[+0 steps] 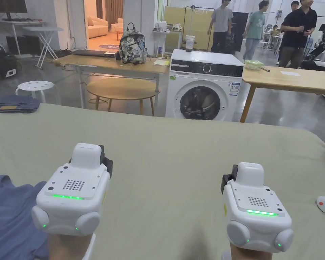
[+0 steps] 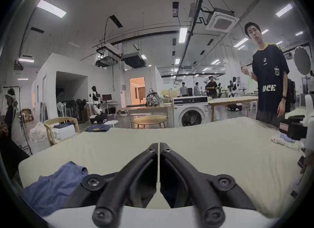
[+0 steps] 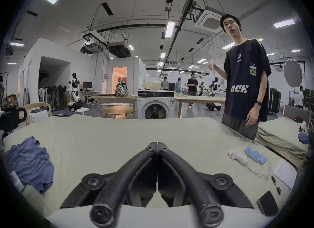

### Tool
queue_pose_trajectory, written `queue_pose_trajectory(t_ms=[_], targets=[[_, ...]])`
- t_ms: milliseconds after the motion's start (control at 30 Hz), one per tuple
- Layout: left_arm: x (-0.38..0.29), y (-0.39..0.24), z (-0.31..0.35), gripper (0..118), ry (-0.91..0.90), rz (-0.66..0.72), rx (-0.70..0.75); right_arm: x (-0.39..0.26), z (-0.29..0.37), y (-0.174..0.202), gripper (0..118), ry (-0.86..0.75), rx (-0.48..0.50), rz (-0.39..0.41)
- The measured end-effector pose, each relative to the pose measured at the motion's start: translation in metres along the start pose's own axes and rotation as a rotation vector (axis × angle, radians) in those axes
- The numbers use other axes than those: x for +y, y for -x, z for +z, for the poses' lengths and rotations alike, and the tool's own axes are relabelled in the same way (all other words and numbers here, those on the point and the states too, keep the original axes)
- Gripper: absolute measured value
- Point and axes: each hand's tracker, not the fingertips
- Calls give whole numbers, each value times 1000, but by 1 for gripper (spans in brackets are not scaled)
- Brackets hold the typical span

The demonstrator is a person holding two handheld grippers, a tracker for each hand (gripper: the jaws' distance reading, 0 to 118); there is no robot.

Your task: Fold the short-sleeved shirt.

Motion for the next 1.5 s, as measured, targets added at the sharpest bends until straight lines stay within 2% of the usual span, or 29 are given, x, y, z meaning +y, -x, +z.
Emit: queue_pose_trajectory(t_ms=[133, 367, 667, 867, 933, 1200, 1400, 1433, 1467, 1500], targets=[[2, 5, -5, 0, 52, 61, 24, -1, 3, 4, 0, 14, -9, 12], [0, 24, 6, 0, 107, 40, 42, -2, 3, 12, 0, 34, 3, 4], [-12, 96, 18, 0, 153, -3, 137, -1, 1, 46, 0, 43, 92, 15], [-10, 159, 37, 0, 303, -16, 237, -4, 0, 83, 0, 67, 183, 35], [-9, 184, 44, 0, 364, 22, 256, -6, -1, 95, 0, 79, 208, 40], [-35, 275, 42, 0, 669, 190, 239, -23, -9, 124, 0, 136, 275, 54], [-70, 304, 19, 0, 848, 278, 197, -29, -12, 132, 0, 175, 291, 70], [-75, 307, 15, 2, 854, 297, 188, -30, -12, 132, 0, 181, 292, 73], [-80, 310, 10, 9, 869, 313, 187, -31, -13, 132, 0, 186, 291, 77], [-84, 311, 5, 24, 885, 320, 185, -32, -14, 132, 0, 190, 291, 81]])
